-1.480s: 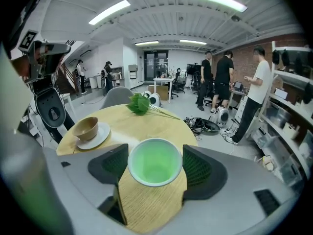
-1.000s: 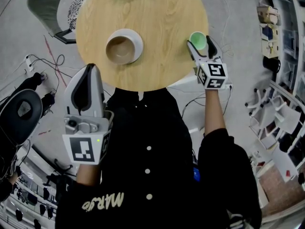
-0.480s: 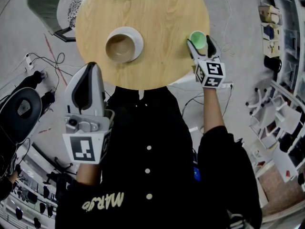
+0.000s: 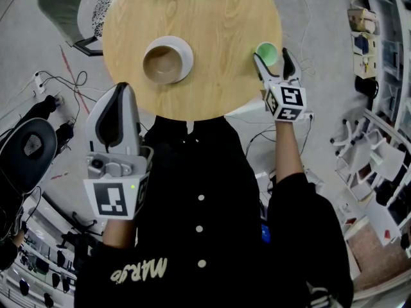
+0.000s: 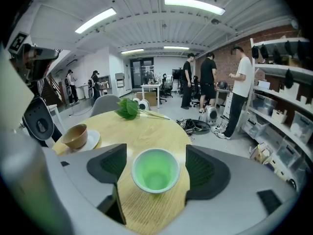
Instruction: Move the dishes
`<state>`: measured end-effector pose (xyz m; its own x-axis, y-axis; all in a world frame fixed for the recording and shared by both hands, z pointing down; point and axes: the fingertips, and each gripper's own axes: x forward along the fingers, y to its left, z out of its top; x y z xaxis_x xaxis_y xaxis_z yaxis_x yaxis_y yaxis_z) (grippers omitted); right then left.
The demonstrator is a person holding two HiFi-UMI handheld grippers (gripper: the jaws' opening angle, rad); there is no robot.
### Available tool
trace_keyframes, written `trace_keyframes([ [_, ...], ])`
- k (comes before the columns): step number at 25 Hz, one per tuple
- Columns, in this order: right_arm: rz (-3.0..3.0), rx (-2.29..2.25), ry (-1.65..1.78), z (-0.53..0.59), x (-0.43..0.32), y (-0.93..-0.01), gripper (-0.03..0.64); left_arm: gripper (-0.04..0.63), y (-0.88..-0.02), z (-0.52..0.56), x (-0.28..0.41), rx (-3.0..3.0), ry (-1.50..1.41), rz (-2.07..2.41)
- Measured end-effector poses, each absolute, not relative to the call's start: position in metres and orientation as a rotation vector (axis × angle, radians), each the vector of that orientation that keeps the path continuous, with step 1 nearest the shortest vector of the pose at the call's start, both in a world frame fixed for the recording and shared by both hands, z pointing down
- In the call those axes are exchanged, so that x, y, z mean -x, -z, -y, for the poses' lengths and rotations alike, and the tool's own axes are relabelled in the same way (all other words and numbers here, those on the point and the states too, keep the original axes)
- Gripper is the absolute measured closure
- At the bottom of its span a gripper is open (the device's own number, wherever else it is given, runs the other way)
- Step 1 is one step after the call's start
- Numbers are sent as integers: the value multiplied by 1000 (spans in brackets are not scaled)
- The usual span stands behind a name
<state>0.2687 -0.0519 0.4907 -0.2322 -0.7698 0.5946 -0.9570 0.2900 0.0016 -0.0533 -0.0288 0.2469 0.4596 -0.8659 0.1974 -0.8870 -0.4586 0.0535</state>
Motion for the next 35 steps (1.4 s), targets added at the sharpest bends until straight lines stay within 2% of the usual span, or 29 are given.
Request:
trace_keyframes([
  [9, 2177, -1411, -440, 46, -214, -447, 281, 592, -242, 28, 64, -2560, -208, 1568],
  [13, 2235, -1338, -457, 43, -174, -436, 320, 592, -240, 29, 69, -2553, -200, 1587],
  [20, 2293, -1142, -737, 30, -99, -463, 369, 592, -239, 28, 72, -2537, -188, 1602],
  [32, 2203, -1012, -1046, 24, -36, -514, 493, 592, -249, 27, 89, -2493, -201, 1642],
  [35, 2177, -977, -1059, 23, -25, -524, 505, 592, -250, 26, 91, -2487, -207, 1652],
])
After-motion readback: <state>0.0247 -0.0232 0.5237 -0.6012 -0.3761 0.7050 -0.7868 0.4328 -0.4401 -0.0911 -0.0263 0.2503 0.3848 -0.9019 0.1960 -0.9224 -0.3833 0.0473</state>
